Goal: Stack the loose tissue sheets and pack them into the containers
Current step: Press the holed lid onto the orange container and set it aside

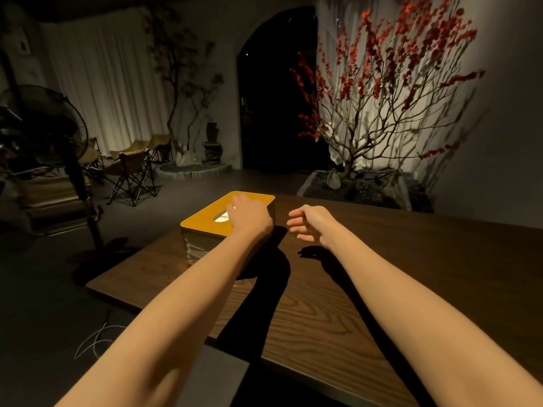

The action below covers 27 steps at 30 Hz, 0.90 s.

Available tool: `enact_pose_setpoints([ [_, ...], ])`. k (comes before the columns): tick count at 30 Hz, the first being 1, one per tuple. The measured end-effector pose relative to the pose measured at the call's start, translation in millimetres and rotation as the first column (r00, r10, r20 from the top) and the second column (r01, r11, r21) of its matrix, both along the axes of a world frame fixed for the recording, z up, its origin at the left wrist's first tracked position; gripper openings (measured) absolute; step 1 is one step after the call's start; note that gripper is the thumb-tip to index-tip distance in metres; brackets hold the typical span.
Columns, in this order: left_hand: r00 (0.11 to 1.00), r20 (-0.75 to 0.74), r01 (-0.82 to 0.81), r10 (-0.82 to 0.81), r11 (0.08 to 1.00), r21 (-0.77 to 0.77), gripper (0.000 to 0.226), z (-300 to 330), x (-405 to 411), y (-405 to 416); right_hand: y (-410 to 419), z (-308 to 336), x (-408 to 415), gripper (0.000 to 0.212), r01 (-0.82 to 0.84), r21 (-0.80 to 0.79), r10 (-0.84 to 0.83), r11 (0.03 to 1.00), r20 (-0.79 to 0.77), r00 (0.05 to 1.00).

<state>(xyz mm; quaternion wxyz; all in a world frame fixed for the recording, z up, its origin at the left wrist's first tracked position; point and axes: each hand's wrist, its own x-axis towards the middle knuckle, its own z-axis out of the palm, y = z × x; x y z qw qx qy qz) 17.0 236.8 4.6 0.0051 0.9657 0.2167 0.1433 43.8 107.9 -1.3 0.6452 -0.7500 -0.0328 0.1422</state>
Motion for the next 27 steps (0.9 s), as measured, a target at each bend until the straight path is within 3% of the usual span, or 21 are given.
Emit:
enact_pose_setpoints([
  [6,0.996,0.062,0.057,-0.066,0.987,0.147,0.029,-10,1,5,-6,-3,1,0.033,0.011,-0.022,-0.012,1.0,-0.035,0.999],
  [11,0.938,0.212,0.252,-0.273,0.96,0.125,0.038,-10,-2,4,-6,-6,4,0.047,0.272,-0.059,-0.272,0.961,0.006,0.962],
  [14,0.866,0.278,0.398,-0.416,0.909,0.121,0.041,-12,-1,-4,-14,-10,4,0.046,0.47,0.13,-0.468,0.873,-0.047,0.882],
  [18,0.764,0.292,0.591,-0.575,0.806,0.042,0.027,-14,6,-14,-18,-13,-3,0.042,0.581,0.334,-0.548,0.742,-0.196,0.813],
  [20,0.726,0.305,0.648,-0.617,0.762,-0.001,0.03,-16,10,-21,-19,-19,-3,0.027,0.62,0.406,-0.61,0.671,-0.173,0.773],
  [22,0.709,0.318,0.671,-0.63,0.741,-0.026,0.033,-15,10,-27,-24,-26,-2,0.013,0.661,0.424,-0.697,0.619,-0.091,0.711],
  [23,0.713,0.334,0.66,-0.616,0.751,-0.025,0.033,-15,10,-28,-28,-28,-4,0.016,0.667,0.431,-0.716,0.608,-0.066,0.695],
  [27,0.73,0.599,0.407,-0.329,0.914,0.006,0.027,-29,5,-36,-35,-33,-8,0.033,0.631,0.407,-0.681,0.66,-0.029,0.731],
])
